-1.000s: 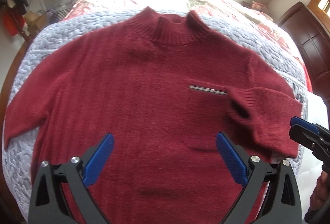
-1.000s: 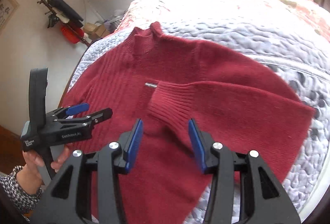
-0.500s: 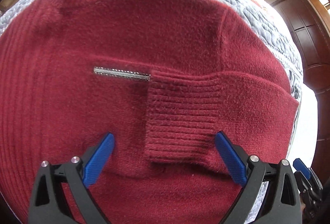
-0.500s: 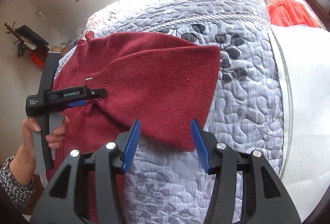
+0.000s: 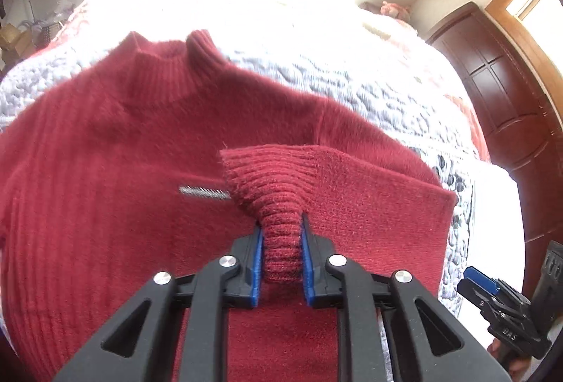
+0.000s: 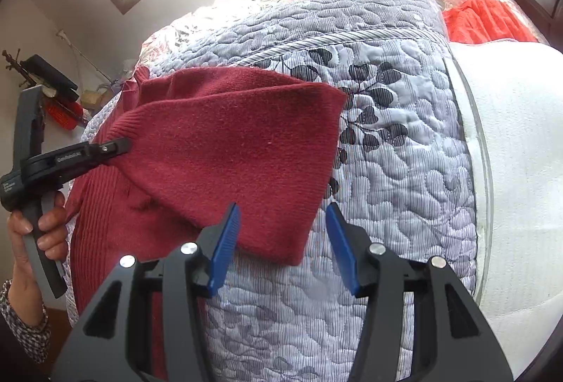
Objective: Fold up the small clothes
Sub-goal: 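Lower the cuff onto the sweater front and open the right tool, then grasp the other sleeve cuff with the left tool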
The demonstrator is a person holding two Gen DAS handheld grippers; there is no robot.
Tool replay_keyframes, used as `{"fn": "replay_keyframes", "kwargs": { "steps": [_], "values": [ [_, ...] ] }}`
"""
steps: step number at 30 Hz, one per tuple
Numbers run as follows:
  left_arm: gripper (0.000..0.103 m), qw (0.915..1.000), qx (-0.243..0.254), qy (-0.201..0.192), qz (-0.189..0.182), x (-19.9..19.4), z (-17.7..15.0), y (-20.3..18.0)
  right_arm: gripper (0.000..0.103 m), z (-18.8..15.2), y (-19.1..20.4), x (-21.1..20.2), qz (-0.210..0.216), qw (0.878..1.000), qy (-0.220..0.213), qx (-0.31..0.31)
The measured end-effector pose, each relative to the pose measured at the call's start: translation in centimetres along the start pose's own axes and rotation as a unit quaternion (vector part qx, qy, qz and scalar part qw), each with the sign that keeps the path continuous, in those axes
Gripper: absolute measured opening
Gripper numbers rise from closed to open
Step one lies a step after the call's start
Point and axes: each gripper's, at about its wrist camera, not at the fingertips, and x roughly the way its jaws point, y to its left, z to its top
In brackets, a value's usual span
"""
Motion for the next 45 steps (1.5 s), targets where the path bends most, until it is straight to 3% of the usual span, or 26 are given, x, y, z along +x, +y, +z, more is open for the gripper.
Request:
{"fn": "replay_keyframes", "kwargs": {
  "steps": [7, 15, 20, 22, 23, 24, 26, 28, 30, 34, 38, 39, 41, 43, 45],
  "values": [
    [0.018, 0.9947, -0.010, -0.073, 0.071, -5.2, 1.7, 5.5, 0.052, 1.2, 1.9, 1.4, 0.029, 1.000, 0.001, 0.000],
    [0.019, 0.9849, -0.072, -0.072, 0.140, -7.2, 0.7, 15.7, 0.055, 2.7, 6.0, 5.1, 0.073, 0.997, 0.029, -0.020],
    [0.022, 0.9837, -0.090, -0.050, 0.148, -5.4, -1.2, 18.5, 0.066, 3.1, 8.4, 7.8, 0.083, 0.994, 0.058, -0.030],
    [0.024, 0.9831, -0.092, -0.040, 0.153, -4.3, -1.7, 18.9, 0.065, 3.2, 9.3, 9.2, 0.059, 0.995, 0.072, -0.039],
    [0.024, 0.9822, -0.094, -0.035, 0.159, -3.8, -1.8, 19.1, 0.050, 3.2, 9.6, 9.8, 0.047, 0.995, 0.080, -0.045],
    [0.025, 0.9816, -0.098, -0.032, 0.161, -3.4, -1.9, 19.4, 0.022, 3.1, 9.9, 10.4, 0.052, 0.993, 0.089, -0.050],
    [0.027, 0.9808, -0.103, -0.030, 0.163, -3.2, -2.3, 19.9, 0.012, 3.3, 10.0, 10.6, 0.050, 0.993, 0.096, -0.051],
    [0.033, 0.9813, -0.106, -0.030, 0.158, -3.2, -2.5, 20.2, 0.010, 3.6, 9.8, 9.5, 0.060, 0.993, 0.091, -0.052],
    [0.037, 0.9819, -0.101, -0.023, 0.159, -2.9, -2.7, 20.2, 0.010, 4.0, 8.8, 8.5, 0.059, 0.994, 0.088, -0.040],
    [0.040, 0.9786, -0.086, -0.002, 0.187, -1.1, -3.5, 20.6, 0.011, 3.6, 6.8, 10.2, 0.044, 0.991, 0.126, -0.008],
    [0.048, 0.9763, -0.100, 0.000, 0.192, -1.1, -4.0, 21.7, 0.022, 3.4, 7.5, 9.8, 0.044, 0.991, 0.120, -0.024],
    [0.048, 0.9753, -0.103, -0.006, 0.195, -1.6, -4.0, 21.8, 0.034, 3.5, 8.0, 9.3, 0.025, 0.992, 0.115, -0.043],
    [0.048, 0.9755, -0.109, -0.015, 0.190, -2.5, -3.7, 22.2, 0.044, 3.6, 9.1, 7.8, -0.018, 0.993, 0.089, -0.077],
    [0.051, 0.9775, -0.114, -0.016, 0.177, -2.8, -3.3, 22.5, 0.044, 4.1, 9.9, 6.2, -0.035, 0.992, 0.064, -0.099],
    [0.053, 0.9787, -0.115, -0.008, 0.170, -2.3, -2.9, 22.6, 0.044, 4.5, 10.7, 5.2, -0.019, 0.993, 0.043, -0.111]
  ]
}}
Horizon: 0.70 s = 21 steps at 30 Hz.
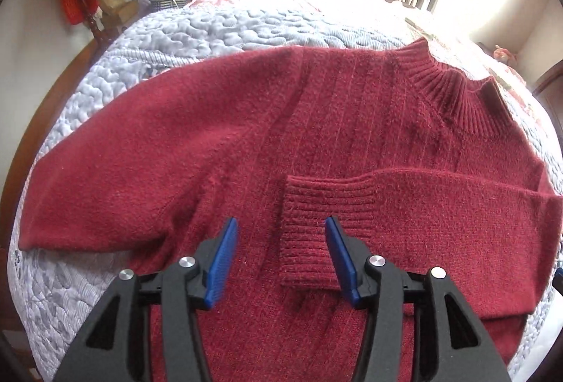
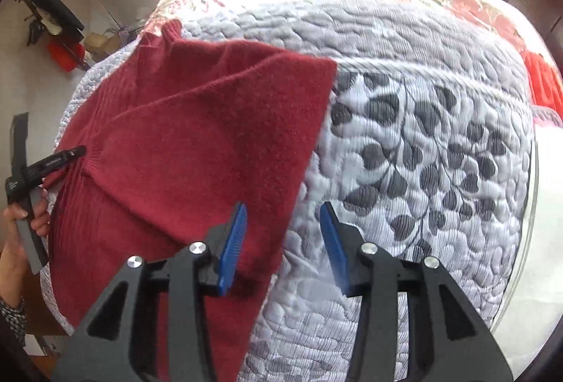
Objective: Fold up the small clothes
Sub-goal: 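Grasp the other sleeve cuff with the left tool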
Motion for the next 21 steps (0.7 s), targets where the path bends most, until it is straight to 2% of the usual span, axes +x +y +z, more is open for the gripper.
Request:
{"fn": "replay_keyframes", "kwargs": {
  "steps": [2, 4, 8, 11, 14, 17, 19, 21],
  "values": [
    [0.053, 0.9999, 0.003, 0.015, 0.000, 1.0, 0.3, -0.5, 0.044, 0.6, 0.8, -0.5, 0.026, 1.000, -0.011, -0.011],
    [0.054, 0.9996, 0.011, 0.022, 0.014, 2.2, 0.5, -1.2, 0.044, 1.5, 2.2, 0.8, 0.045, 0.999, -0.004, -0.018],
    [0.056, 0.9993, 0.017, 0.023, 0.024, 3.4, 0.8, -1.9, 0.042, 1.1, 2.4, 5.4, 0.035, 0.998, 0.048, -0.001],
    [0.060, 0.9995, 0.010, 0.027, 0.016, 3.6, 0.8, -1.6, 0.042, 0.7, 2.4, 7.5, 0.031, 0.998, 0.048, 0.008],
    [0.061, 0.9995, 0.016, 0.028, 0.006, 3.1, 0.8, -1.1, 0.049, 0.8, 2.9, 7.4, 0.028, 0.998, 0.047, 0.016],
    [0.061, 0.9994, 0.006, 0.035, 0.004, 1.6, 0.8, 0.5, 0.051, 1.1, 4.7, 6.5, 0.010, 0.999, 0.038, 0.005],
    [0.069, 0.9995, -0.014, 0.029, -0.009, -0.1, 0.2, 2.6, 0.051, 1.3, 5.9, 5.1, 0.030, 0.999, 0.023, 0.004],
    [0.071, 0.9991, -0.033, 0.026, -0.006, -1.5, -0.6, 5.5, 0.055, 1.6, 7.0, 4.3, 0.048, 0.999, 0.017, -0.001]
  ]
}}
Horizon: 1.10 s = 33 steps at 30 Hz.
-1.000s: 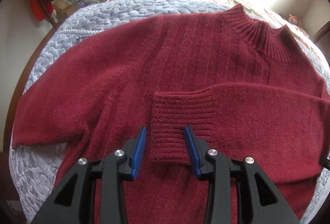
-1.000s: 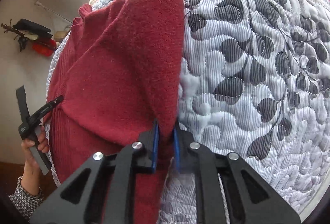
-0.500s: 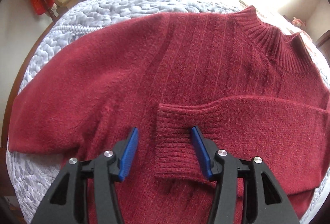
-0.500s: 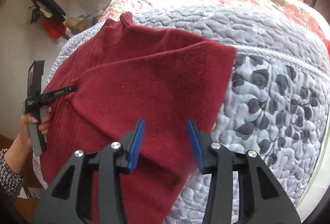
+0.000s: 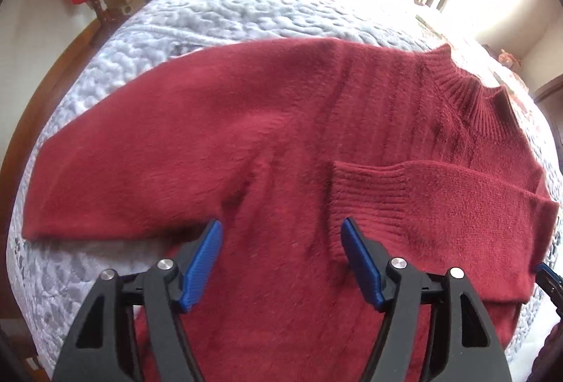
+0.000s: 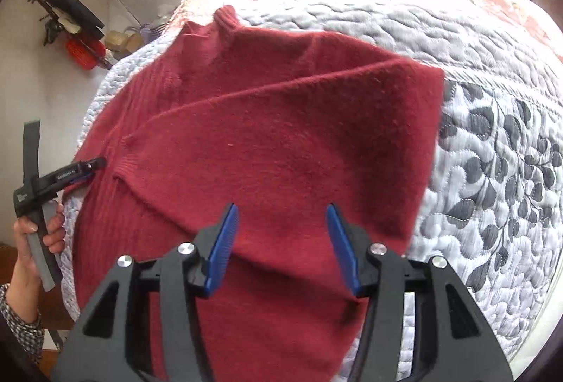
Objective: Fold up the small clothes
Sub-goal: 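Grasp the other sleeve cuff with the left tool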
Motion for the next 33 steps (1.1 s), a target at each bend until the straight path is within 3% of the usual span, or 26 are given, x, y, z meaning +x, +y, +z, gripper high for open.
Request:
{"fn": "replay_keyframes", "kwargs": {
  "steps": [6, 9, 14, 20, 22, 24, 27, 31, 33],
  "values": [
    [0.071, 0.9973, -0.062, 0.016, 0.035, -1.7, -0.6, 10.6, 0.059, 1.6, 5.6, 2.4, 0.003, 0.999, 0.010, -0.033],
    [0.072, 0.9915, -0.124, 0.031, 0.022, -1.6, -1.0, 16.1, 0.059, 2.2, 8.4, 4.7, 0.011, 0.999, 0.021, -0.036],
    [0.071, 0.9713, -0.233, 0.045, -0.021, -1.6, -2.6, 24.5, 0.059, 2.7, 11.1, 6.7, 0.011, 0.998, 0.034, -0.044],
    [0.071, 0.9486, -0.312, 0.055, -0.001, -1.2, -4.1, 32.0, 0.059, 3.3, 12.2, 7.7, -0.008, 0.998, 0.039, -0.044],
    [0.071, 0.9361, -0.346, 0.064, -0.013, -0.2, -4.6, 34.6, 0.059, 3.4, 12.5, 8.1, -0.010, 0.998, 0.041, -0.042],
    [0.070, 0.9178, -0.389, 0.068, -0.036, 0.9, -5.3, 37.1, 0.059, 3.5, 12.8, 8.6, -0.018, 0.998, 0.045, -0.043],
    [0.071, 0.9006, -0.425, 0.065, -0.067, 2.3, -5.6, 39.2, 0.059, 3.3, 13.2, 9.3, -0.032, 0.997, 0.051, -0.049],
    [0.072, 0.8910, -0.444, 0.056, -0.073, 3.3, -5.3, 40.3, 0.060, 2.9, 13.7, 9.9, -0.043, 0.996, 0.055, -0.056],
    [0.067, 0.8886, -0.450, 0.051, -0.073, 3.6, -5.0, 40.7, 0.060, 2.8, 14.0, 10.1, -0.049, 0.995, 0.054, -0.061]
  ]
}}
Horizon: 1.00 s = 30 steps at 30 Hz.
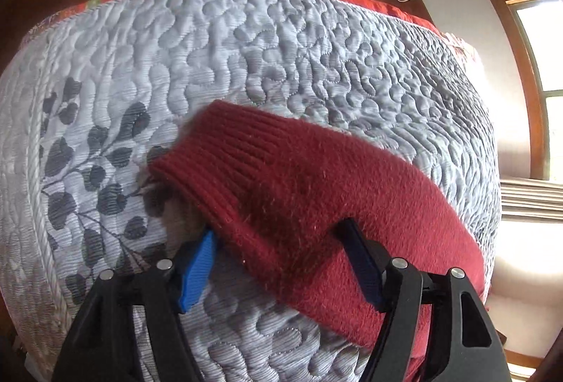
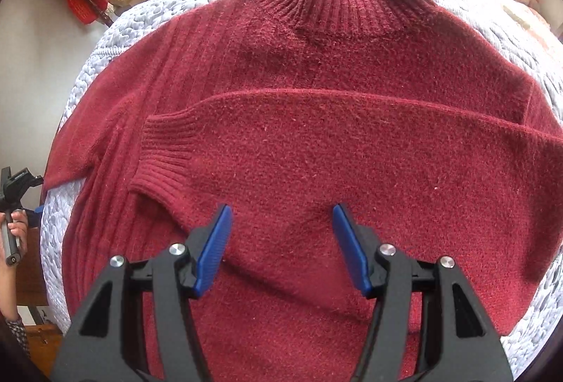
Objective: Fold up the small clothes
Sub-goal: 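Grasp the other sleeve cuff with the left tool, then fold the held sleeve across the sweater front with the left tool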
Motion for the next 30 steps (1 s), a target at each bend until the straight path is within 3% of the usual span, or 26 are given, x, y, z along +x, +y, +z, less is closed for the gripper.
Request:
{"fn": "replay_keyframes", "kwargs": {
  "steps": [4, 7, 11, 14, 17, 23, 30],
  "values": [
    [0.043, 0.9998, -0.002, -0.017, 0.004, -0.3, 0.7, 0.0, 0.060, 0.0, 0.1, 0.0, -0.001, 1.000, 0.000, 0.000],
    [0.017, 0.9993, 0.002, -0.036, 0.008, -1.1, 0.9, -0.5, 0.060, -0.1, -0.5, -0.3, 0.003, 1.000, -0.002, 0.006],
    [0.014, 0.9938, 0.055, -0.097, 0.007, -3.7, -0.5, -3.5, 0.060, -0.6, -1.4, -1.4, -0.001, 1.000, -0.008, 0.007],
    [0.014, 0.9837, 0.116, -0.137, -0.003, -5.9, -2.7, -7.3, 0.060, -1.0, -2.2, -2.4, -0.005, 1.000, -0.018, 0.005],
    [0.014, 0.9717, 0.178, -0.154, -0.017, -7.0, -5.4, -11.7, 0.060, -1.5, -3.0, -3.4, -0.017, 0.999, -0.028, 0.006],
    [0.014, 0.9430, 0.292, -0.148, -0.061, -7.1, -12.7, -20.1, 0.060, -2.6, -5.7, -5.0, -0.018, 0.999, -0.039, 0.028],
    [0.014, 0.8993, 0.410, -0.111, -0.103, -4.8, -23.2, -28.3, 0.061, -4.3, -8.8, -6.1, -0.027, 0.997, -0.045, 0.054]
  ]
}}
